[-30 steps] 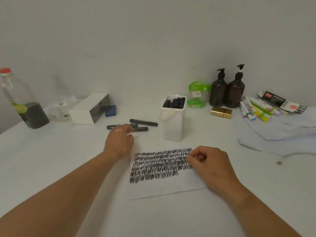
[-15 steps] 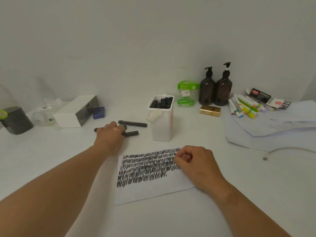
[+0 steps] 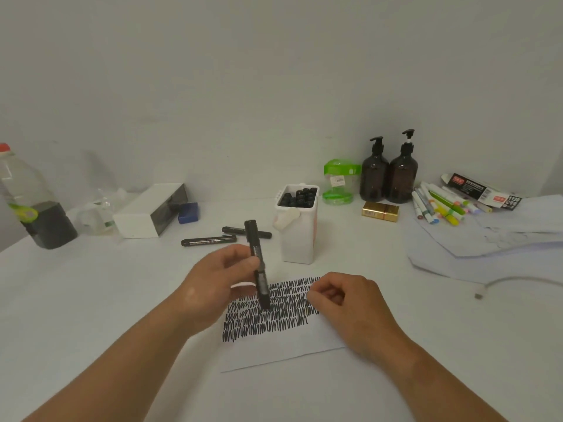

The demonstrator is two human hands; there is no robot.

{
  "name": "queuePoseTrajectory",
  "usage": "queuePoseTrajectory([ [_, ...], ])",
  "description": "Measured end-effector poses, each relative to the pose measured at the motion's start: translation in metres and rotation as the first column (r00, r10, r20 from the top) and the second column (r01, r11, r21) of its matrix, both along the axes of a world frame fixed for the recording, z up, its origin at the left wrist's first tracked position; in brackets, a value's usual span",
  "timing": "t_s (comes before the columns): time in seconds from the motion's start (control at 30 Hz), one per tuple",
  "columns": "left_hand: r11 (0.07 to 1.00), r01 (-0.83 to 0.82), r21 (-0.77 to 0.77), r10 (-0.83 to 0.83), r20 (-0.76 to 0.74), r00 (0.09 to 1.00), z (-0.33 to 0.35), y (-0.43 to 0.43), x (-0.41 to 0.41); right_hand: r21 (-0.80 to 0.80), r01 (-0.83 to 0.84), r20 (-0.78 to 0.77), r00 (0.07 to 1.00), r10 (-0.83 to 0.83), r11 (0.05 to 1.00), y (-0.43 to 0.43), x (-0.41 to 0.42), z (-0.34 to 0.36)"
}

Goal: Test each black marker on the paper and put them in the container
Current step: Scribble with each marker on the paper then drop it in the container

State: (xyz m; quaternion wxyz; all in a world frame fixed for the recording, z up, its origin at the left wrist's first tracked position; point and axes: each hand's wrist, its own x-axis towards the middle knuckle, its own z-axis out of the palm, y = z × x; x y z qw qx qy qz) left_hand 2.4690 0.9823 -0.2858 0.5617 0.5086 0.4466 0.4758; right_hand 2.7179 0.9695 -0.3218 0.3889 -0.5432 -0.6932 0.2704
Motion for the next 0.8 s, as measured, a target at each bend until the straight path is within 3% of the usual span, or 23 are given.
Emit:
queuePoseTrajectory([
  [0.17, 0.997, 0.073, -0.013, -0.069, 0.202, 0.977, -0.013, -0.028, 0.027, -0.114, -0.277, -0.106, 0.958, 0.265, 0.954, -0.016, -0.014, 0.006],
  [0.3, 0.999, 0.016, -0.048, -0.002, 0.274, 0.962, -0.024, -0.03, 0.029, -0.099, -0.24, -0.183, 0.958, 0.219, 0.966, -0.015, -0.014, 0.005],
  [0.43, 0.998, -0.056, -0.032, 0.062, 0.244, 0.968, -0.03, -0.028, 0.018, -0.149, -0.228, -0.347, 0.923, 0.165, 0.962, -0.009, -0.004, 0.006],
  [0.5, 0.994, -0.096, 0.052, 0.09, 0.115, 0.989, -0.03, -0.03, 0.012, -0.158, -0.226, -0.416, 0.898, 0.143, 0.961, -0.007, -0.003, 0.006],
  [0.53, 0.985, -0.112, 0.131, 0.118, -0.034, 0.992, -0.031, -0.031, 0.011, -0.161, -0.221, -0.444, 0.887, 0.13, 0.962, -0.007, -0.003, 0.006],
  [0.63, 0.92, -0.018, 0.391, 0.227, -0.497, 0.837, -0.033, -0.038, 0.015, -0.168, -0.223, -0.506, 0.855, 0.11, 0.96, -0.009, -0.007, 0.005],
  [0.7, 0.845, 0.113, 0.523, 0.289, -0.623, 0.726, -0.032, -0.043, 0.023, -0.167, -0.26, -0.546, 0.828, 0.131, 0.951, -0.012, -0.012, 0.006],
  [0.8, 0.799, 0.252, 0.546, 0.261, -0.692, 0.673, -0.029, -0.046, 0.033, -0.143, -0.326, -0.566, 0.801, 0.193, 0.934, -0.016, -0.019, 0.009],
])
